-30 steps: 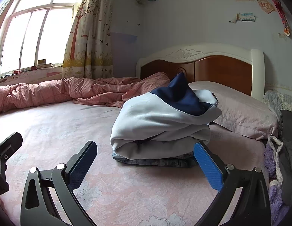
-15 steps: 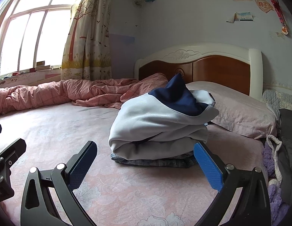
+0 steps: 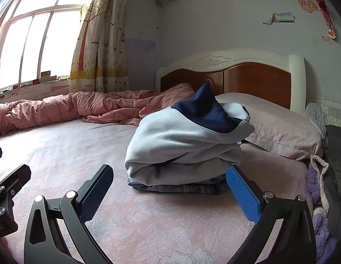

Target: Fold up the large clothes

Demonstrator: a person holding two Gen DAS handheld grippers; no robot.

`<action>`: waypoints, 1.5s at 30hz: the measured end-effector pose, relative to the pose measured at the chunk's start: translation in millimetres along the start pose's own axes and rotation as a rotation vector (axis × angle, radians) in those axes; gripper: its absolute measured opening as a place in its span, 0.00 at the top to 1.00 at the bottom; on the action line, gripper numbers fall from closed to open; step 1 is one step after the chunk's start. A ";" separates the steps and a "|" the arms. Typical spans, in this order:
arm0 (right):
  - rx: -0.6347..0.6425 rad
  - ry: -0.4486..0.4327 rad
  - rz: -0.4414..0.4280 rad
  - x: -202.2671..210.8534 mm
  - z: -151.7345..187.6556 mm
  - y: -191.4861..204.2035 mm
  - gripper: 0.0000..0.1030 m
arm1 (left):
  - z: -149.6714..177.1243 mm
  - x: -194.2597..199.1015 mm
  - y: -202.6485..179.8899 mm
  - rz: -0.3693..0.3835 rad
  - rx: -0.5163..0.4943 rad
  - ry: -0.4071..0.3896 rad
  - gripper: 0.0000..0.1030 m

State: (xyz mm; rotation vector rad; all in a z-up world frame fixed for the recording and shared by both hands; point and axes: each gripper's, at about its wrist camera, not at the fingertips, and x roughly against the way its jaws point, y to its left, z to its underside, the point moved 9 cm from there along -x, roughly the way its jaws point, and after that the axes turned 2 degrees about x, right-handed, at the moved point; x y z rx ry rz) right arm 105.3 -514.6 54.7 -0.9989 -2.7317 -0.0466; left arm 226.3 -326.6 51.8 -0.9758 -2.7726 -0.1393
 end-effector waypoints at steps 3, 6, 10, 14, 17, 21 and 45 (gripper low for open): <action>0.000 -0.001 0.000 -0.2 -0.1 -0.2 0.00 | -0.2 1.2 0.8 0.002 0.000 0.000 0.00; 0.000 0.000 0.000 -0.4 0.0 -0.3 0.00 | 0.2 1.3 0.7 0.003 0.000 0.001 0.00; -0.002 0.001 0.000 -0.9 0.3 -0.3 0.00 | 0.5 1.9 1.1 0.003 -0.001 0.004 0.00; -0.004 0.005 0.002 1.2 1.2 -0.4 0.00 | 2.0 -0.5 -0.6 0.004 -0.010 0.019 0.00; -0.004 0.004 0.002 0.9 1.2 -0.5 0.00 | 1.5 -0.6 -1.4 0.001 -0.012 0.016 0.00; -0.004 0.005 0.002 0.9 1.4 -0.5 0.00 | 1.9 0.1 -1.8 0.003 -0.013 0.013 0.00; -0.001 0.013 0.004 3.5 6.2 1.1 0.00 | 2.5 -1.1 -0.1 0.005 -0.002 0.014 0.00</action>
